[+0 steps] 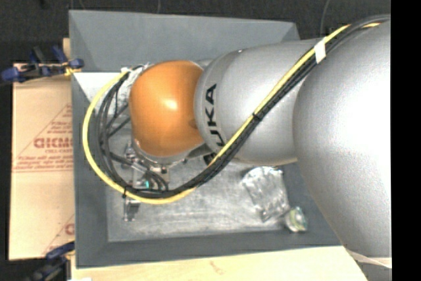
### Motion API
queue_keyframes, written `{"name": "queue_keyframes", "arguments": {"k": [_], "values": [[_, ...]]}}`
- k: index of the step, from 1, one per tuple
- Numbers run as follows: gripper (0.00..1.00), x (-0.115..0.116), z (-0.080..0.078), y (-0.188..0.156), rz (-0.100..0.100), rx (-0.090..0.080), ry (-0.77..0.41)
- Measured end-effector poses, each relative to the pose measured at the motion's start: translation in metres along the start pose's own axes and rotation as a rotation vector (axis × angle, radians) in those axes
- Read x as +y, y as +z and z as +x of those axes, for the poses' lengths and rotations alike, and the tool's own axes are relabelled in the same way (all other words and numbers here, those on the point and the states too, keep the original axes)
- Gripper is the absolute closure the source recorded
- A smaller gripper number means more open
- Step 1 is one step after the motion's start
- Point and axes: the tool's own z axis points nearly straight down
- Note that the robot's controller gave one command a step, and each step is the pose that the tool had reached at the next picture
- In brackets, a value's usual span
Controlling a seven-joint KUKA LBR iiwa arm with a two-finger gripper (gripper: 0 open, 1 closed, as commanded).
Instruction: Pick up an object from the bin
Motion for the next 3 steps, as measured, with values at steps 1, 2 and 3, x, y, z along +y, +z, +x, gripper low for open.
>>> {"name": "queue_keyframes", "arguments": {"k": [1,2,3], "values": [[0.00,-0.065,0.008,-0.114,0.000,-0.017,-0.047],[0.00,-0.144,0.018,0.011,0.003,-0.001,-0.292],[0.00,-0.184,-0.054,0.068,0.004,-0.008,-0.570]]}}
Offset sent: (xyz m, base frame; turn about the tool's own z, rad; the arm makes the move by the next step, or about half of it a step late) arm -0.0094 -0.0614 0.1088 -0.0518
